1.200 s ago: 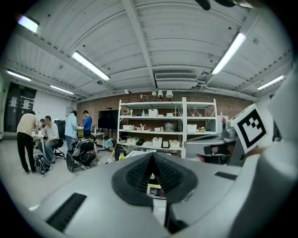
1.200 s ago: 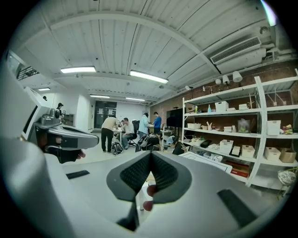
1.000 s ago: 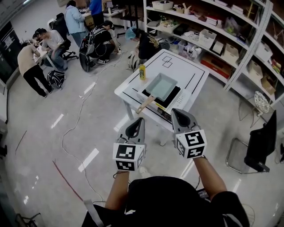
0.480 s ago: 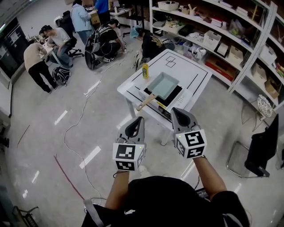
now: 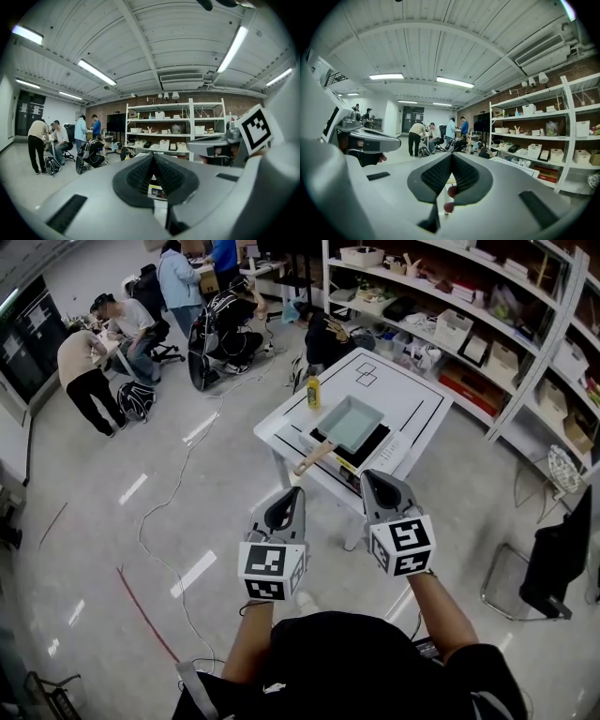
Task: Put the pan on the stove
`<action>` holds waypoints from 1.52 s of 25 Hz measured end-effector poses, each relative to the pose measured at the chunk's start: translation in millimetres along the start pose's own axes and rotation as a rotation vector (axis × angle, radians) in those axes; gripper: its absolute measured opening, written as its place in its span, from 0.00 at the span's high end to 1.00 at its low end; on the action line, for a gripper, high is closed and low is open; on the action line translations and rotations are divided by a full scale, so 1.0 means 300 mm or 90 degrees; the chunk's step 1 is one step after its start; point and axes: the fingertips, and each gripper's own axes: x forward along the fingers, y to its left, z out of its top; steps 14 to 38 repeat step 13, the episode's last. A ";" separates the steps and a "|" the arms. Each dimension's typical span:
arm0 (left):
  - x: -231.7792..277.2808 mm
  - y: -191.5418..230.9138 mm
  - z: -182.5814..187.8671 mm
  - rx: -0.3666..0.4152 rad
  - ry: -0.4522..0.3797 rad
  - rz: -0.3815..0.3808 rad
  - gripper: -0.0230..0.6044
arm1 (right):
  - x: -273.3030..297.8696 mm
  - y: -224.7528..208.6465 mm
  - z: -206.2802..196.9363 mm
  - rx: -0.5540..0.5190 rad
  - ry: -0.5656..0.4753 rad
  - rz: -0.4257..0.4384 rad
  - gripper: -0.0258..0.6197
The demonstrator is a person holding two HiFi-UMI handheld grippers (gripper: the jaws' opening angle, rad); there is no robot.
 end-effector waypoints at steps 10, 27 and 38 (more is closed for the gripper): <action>-0.013 0.037 -0.002 -0.035 -0.004 -0.003 0.95 | 0.014 0.024 -0.005 -0.003 0.001 0.004 0.96; -0.014 0.042 -0.004 -0.033 -0.002 0.000 0.95 | 0.019 0.028 -0.008 -0.003 0.003 0.006 0.96; -0.014 0.042 -0.004 -0.033 -0.002 0.000 0.95 | 0.019 0.028 -0.008 -0.003 0.003 0.006 0.96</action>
